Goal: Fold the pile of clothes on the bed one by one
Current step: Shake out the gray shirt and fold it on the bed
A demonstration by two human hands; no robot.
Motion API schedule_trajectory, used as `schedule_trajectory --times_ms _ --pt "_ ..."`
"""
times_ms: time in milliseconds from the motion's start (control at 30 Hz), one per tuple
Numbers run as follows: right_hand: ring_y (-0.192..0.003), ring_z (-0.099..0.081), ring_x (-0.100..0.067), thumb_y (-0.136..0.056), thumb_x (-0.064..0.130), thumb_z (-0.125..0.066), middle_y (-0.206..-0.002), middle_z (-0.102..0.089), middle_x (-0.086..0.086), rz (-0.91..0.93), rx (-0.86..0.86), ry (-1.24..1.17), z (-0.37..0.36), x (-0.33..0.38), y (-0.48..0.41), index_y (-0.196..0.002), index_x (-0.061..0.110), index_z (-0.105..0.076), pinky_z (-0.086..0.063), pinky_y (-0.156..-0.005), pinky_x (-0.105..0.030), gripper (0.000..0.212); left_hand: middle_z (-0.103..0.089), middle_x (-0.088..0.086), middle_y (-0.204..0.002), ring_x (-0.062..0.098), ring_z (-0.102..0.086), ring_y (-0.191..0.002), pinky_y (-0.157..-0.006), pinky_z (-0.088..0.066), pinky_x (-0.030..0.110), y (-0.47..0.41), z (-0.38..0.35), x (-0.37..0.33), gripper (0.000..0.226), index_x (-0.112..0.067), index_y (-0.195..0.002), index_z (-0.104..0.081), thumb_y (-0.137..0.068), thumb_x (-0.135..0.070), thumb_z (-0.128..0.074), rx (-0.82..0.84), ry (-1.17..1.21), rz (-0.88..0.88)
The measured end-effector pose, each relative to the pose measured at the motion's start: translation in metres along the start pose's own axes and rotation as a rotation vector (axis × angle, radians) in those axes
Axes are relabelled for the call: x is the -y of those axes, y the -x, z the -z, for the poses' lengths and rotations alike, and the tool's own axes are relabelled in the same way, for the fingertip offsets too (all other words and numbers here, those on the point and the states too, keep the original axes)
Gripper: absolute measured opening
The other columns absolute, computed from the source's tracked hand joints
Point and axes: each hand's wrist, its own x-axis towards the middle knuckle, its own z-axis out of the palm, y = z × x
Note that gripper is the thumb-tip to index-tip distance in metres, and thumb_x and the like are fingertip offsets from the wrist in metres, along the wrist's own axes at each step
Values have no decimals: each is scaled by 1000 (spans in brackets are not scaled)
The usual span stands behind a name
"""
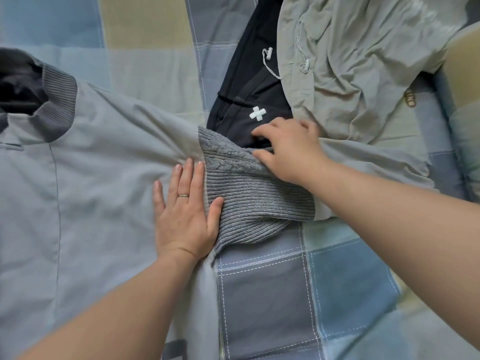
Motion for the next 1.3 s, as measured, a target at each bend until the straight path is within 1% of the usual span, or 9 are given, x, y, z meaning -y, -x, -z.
schedule_trajectory --times_ms 233,433,567,700,800,933,1033,1200,1300 --pt "-107 -55 -21 -95 46 -62 -93 -59 12 44 265 -39 7 23 -16 -102 32 -63 -34 -91 -39 16 -23 0 -167 21 -17 -154 -124 -4 51 0 1 0 73 -21 -160 -23 -97 -57 -25 -2 10 -4" --pt "-106 -57 -30 -96 32 -59 -98 -61 -1 -323 -156 -170 9 5 -26 -90 26 -59 -40 -84 -38 8 -21 -2 -167 20 -17 -154 -124 -6 52 -1 0 2 72 -24 -161 -21 -97 -57 -25 -9 -5 -19" --pt "-117 -54 -28 -97 23 -57 -115 -64 -1 -402 -136 -192 -4 6 -30 -106 28 -63 -37 -91 -38 13 -21 -3 -167 20 -17 -154 -124 -8 53 -1 -2 3 70 -27 -160 -21 -97 -58 -26 -3 -14 -32" --pt "-135 -40 -26 -93 26 -54 -145 -50 -1 50 -365 -62 -20 32 20 -137 27 -54 -27 -110 -46 44 -25 -2 -166 20 -18 -154 -124 -8 54 -1 -2 3 69 -25 -159 -27 -97 -56 -26 -1 -21 -28" --pt "-151 -23 -27 -98 46 -32 -164 -27 1 271 -91 102 -43 15 60 -153 34 -36 -12 -120 -49 57 -24 -2 -166 20 -18 -154 -124 -8 53 -2 -1 2 67 -26 -159 -26 -97 -53 -26 5 -10 -27" --pt "-155 4 -24 -101 59 -12 -169 2 8 -201 91 262 -47 -89 64 -159 39 -1 6 -122 -53 63 -19 -5 -167 18 -13 -155 -124 -2 50 -1 0 5 66 -31 -159 -21 -98 -54 -22 30 0 -15" --pt "-154 5 -30 -101 60 -19 -169 4 0 -718 111 176 -35 -166 96 -160 32 -9 2 -122 -57 66 -21 -4 -167 19 -14 -154 -123 -2 50 -3 2 2 67 -30 -159 -24 -97 -56 -20 42 17 -9" --pt "-151 -14 -34 -98 47 -51 -168 -7 -6 -898 -101 -160 -24 -200 167 -159 25 -16 -16 -120 -53 74 -20 4 -167 25 -11 -155 -123 -2 55 1 15 -10 70 -23 -157 -27 -97 -58 -23 36 111 3" --pt "-131 -50 -37 -78 49 -65 -144 -49 -13 -1081 -239 -618 -32 -213 169 -144 18 -35 -43 -107 -50 79 -26 7 -165 31 -18 -153 -123 -7 54 9 25 -67 63 -21 -152 -41 -96 -50 -37 -53 175 -290"
